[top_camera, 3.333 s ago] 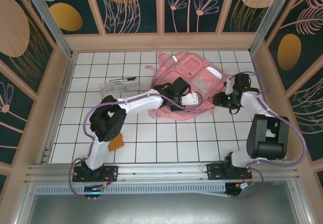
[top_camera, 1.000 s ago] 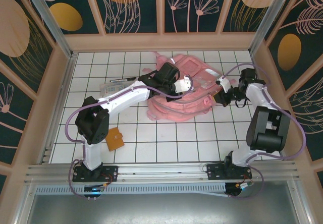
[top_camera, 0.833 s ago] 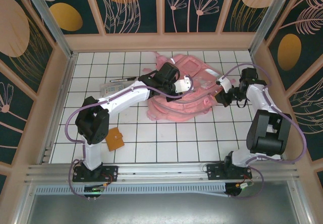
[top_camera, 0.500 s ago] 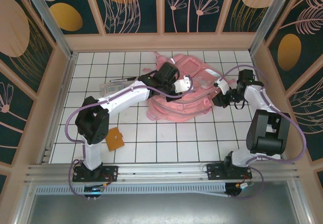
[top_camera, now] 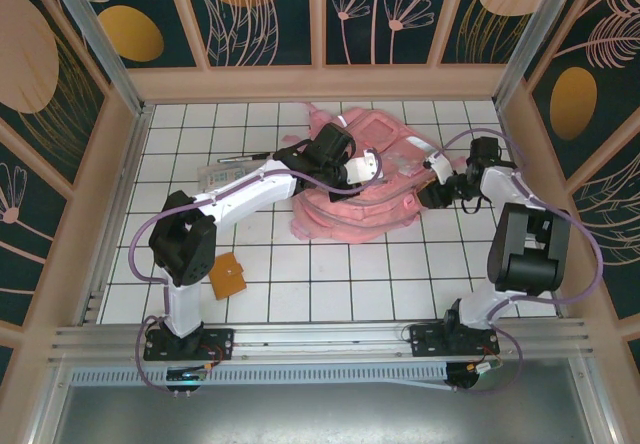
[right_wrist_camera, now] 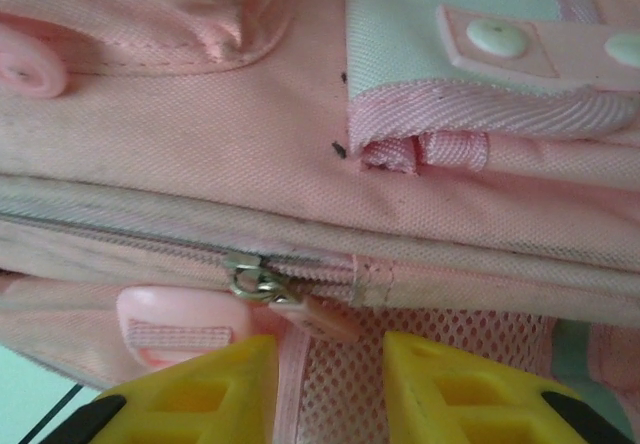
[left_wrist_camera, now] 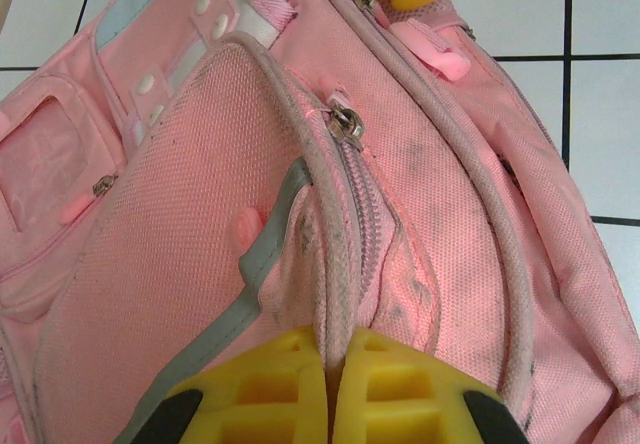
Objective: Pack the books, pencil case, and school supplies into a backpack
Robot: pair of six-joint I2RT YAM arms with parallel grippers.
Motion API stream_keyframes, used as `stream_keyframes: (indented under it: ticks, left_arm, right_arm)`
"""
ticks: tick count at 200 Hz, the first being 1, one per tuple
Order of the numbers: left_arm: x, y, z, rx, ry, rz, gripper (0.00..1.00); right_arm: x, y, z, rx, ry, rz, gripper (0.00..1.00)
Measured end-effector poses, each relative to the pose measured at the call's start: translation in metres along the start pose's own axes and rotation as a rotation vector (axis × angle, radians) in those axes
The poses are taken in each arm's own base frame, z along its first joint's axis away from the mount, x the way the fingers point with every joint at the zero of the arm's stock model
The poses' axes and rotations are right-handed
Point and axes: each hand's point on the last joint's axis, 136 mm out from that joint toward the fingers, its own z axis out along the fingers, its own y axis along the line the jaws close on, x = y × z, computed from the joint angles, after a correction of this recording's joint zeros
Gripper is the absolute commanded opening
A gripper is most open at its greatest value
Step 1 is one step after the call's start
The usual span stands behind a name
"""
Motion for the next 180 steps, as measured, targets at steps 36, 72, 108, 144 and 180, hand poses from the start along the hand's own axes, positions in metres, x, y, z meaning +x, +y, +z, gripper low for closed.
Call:
stream_keyframes:
  ticks: [36,72,108,144,180]
  left_arm:
    - [0.0,0.0,0.0,0.002,0.0,0.0,0.0]
    - [0.0,0.0,0.0,0.001,-0.001,0.0,0.0]
    - [0.001,0.002,-0.001,-0.002,0.0,-0.003,0.0]
    - [0.001,0.002,-0.001,-0.002,0.003,-0.004,0.0]
    - [0.001,0.002,-0.001,-0.001,0.002,-0.008,0.0]
  right_arm:
    - [0.006,0.005,0.015,-0.055,0.01,0.001,0.23]
    - [0.004,0.009,0.017,-0.085,-0.005,-0.017,0.0]
    - [0.004,0.011,0.016,-0.094,0.0,-0.029,0.0]
    - [0.002,0.016,0.004,-0.066,0.02,-0.05,0.0]
    - [-0.001,0.027,-0.01,-0.045,0.041,-0.07,0.0]
